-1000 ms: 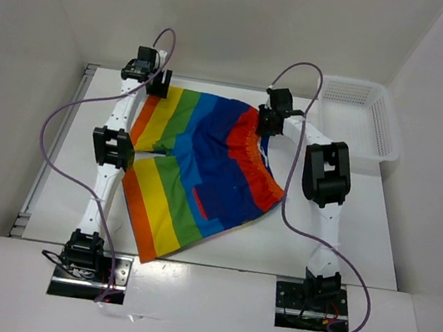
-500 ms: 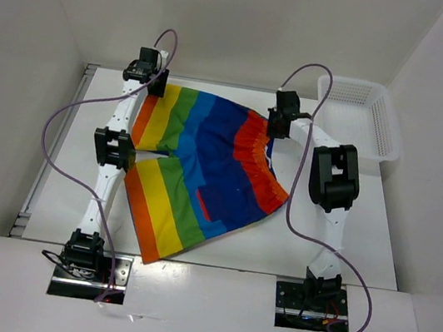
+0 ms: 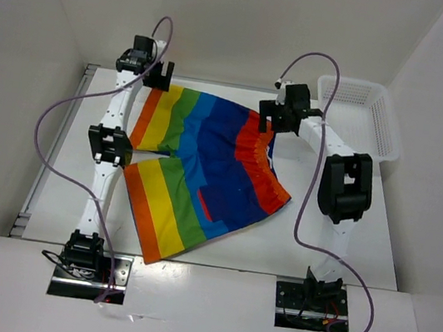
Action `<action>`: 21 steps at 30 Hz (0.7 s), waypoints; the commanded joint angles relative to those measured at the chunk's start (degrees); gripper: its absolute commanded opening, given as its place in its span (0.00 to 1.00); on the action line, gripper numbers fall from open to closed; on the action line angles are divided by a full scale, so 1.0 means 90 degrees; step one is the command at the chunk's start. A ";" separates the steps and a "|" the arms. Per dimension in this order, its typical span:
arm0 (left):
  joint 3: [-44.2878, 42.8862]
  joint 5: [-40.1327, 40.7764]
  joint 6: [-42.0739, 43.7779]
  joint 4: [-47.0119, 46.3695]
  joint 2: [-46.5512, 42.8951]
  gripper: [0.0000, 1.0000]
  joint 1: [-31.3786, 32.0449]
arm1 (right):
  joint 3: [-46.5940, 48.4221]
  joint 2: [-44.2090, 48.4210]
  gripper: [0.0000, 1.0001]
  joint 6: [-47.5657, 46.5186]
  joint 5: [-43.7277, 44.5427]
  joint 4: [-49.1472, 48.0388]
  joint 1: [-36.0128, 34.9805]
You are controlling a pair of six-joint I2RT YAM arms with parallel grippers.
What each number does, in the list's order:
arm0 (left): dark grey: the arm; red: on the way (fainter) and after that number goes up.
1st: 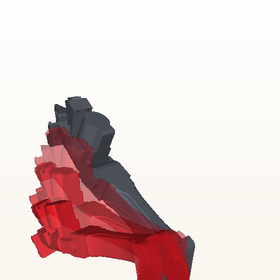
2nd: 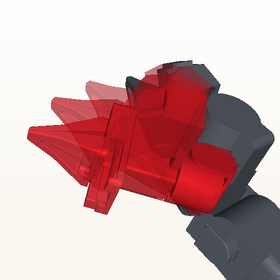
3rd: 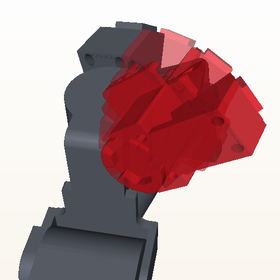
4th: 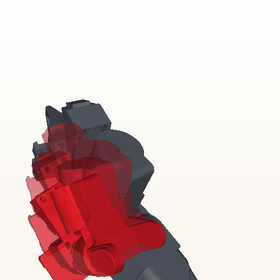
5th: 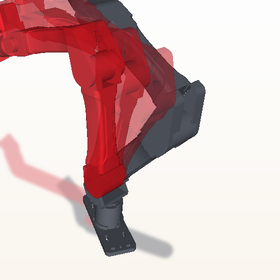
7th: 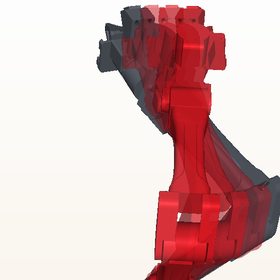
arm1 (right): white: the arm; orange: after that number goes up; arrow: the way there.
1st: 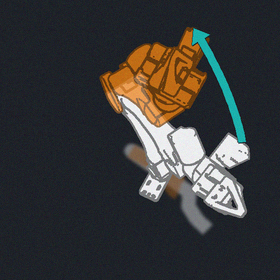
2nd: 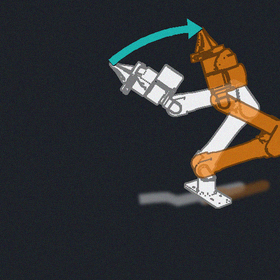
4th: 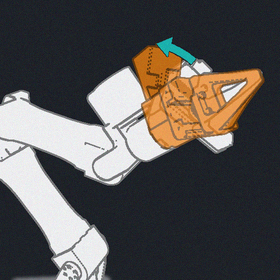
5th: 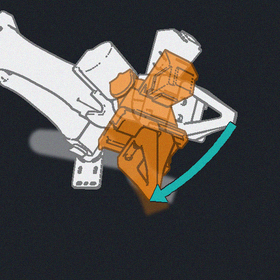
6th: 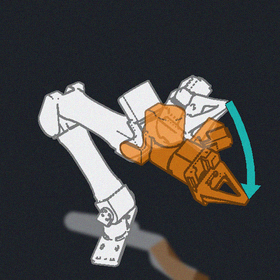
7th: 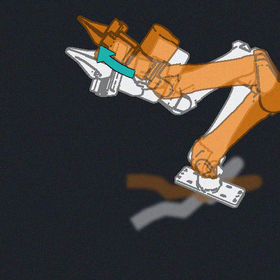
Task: Fold and stack the shorts
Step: Flatten the shorts out
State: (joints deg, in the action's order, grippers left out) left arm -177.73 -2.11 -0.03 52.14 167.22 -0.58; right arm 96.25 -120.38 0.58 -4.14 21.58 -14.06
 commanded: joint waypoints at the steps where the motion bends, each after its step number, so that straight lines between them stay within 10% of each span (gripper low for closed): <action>1: -0.0223 -0.0672 0.0004 0.0289 -0.2052 1.00 0.0035 | -0.0466 0.1118 0.95 -0.0912 -0.0507 0.0267 0.0039; 7: 0.0270 -0.1427 0.0004 0.2507 -0.3526 1.00 0.0112 | -0.1767 0.2435 0.95 -0.2718 -0.0516 0.0706 0.0039; 10: 0.2853 -0.1096 0.0004 0.2110 -0.5376 1.00 0.0424 | -0.2197 0.2856 0.94 -0.3665 -0.0516 0.1058 0.0039; 15: 1.0075 0.0698 0.0004 -0.0820 -0.8644 1.00 0.2366 | -0.3191 0.3599 0.94 -0.4809 0.0283 0.1001 -0.0282; 21: 1.2284 0.0889 0.0004 -0.1117 -1.0763 1.00 0.3860 | -0.3846 0.4351 0.89 -0.5317 0.0303 0.1069 -0.0478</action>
State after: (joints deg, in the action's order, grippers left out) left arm -70.37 1.52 -0.08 46.39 79.42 31.83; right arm 64.01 -85.82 -41.89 -3.20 31.33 -17.21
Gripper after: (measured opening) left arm 0.998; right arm 0.900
